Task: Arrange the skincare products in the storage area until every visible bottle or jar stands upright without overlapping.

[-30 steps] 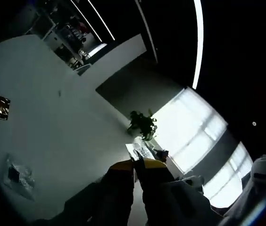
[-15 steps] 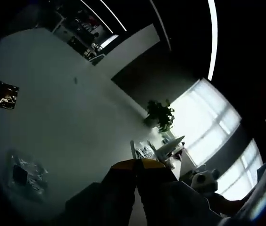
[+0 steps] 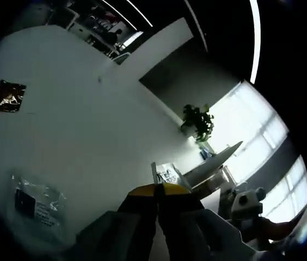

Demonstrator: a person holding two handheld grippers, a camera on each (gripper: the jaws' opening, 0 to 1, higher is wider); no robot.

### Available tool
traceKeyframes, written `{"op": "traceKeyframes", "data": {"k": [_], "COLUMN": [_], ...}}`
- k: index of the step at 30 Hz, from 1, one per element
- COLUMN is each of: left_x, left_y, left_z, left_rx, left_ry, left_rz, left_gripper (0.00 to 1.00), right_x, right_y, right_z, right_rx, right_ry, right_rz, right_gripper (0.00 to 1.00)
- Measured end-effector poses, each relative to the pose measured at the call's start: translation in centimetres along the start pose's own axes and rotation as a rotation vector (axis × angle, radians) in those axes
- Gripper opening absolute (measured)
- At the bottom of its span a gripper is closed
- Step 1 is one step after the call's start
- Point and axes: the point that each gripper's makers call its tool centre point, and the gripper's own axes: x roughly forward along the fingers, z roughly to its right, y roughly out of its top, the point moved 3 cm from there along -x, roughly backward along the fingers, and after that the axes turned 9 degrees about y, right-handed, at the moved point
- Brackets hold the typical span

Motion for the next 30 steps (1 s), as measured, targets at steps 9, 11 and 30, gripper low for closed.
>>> {"op": "traceKeyframes", "data": {"k": [9,11,30], "left_x": [0.9,1.0,3.2], "left_y": [-1.1,-1.2,-1.5], "left_z": [-0.3,-0.4,-1.0], "left_rx": [0.010,0.009,-0.036], "left_ry": [0.051,0.057,0.103], "left_rz": [-0.018,-0.016,0.009], "left_gripper": [0.00,0.00,0.00], "right_x": [-0.3,-0.5,3.1], "right_y": [0.0,0.3,1.1], "right_z": [1.1,1.6,0.5], "right_rx": [-0.010,-0.033,-0.727], "right_ry": [-0.053,-0.090,-0.182], "right_rz": [-0.004,0.009,-0.197], "right_gripper": [0.15,0.16,0.26]}}
